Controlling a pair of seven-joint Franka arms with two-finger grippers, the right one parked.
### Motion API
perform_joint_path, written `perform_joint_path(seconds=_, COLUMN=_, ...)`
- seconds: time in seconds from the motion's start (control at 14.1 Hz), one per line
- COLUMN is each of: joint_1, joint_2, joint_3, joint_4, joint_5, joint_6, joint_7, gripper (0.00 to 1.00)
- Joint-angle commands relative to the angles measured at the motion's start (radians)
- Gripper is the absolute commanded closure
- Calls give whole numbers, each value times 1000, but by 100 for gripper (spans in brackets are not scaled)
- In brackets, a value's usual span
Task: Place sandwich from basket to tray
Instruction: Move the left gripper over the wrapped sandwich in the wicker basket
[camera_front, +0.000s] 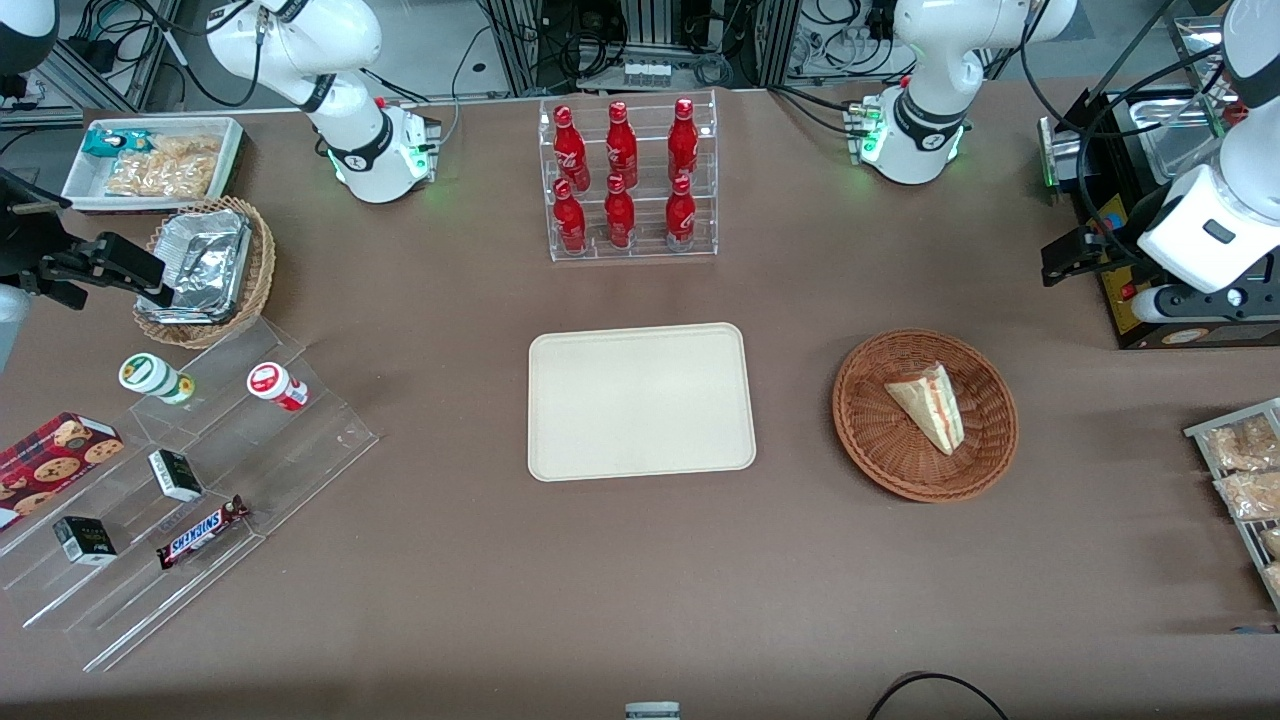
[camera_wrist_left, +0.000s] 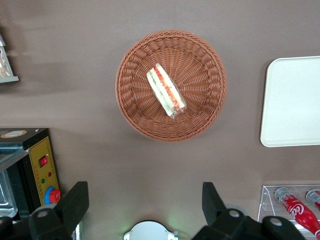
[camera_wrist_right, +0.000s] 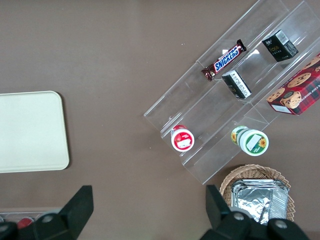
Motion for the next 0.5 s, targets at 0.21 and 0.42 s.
perform_joint_path(seconds=0.21, joint_1=6, joint_2=5, joint_3=-10, joint_4=-61, joint_5=-16, joint_6=29, joint_7=21, gripper=0)
perform_joint_path(seconds=0.42, joint_1=4, joint_2=18, joint_3=-10, joint_4=-145, joint_5=-14, joint_6=92, joint_7=22, gripper=0)
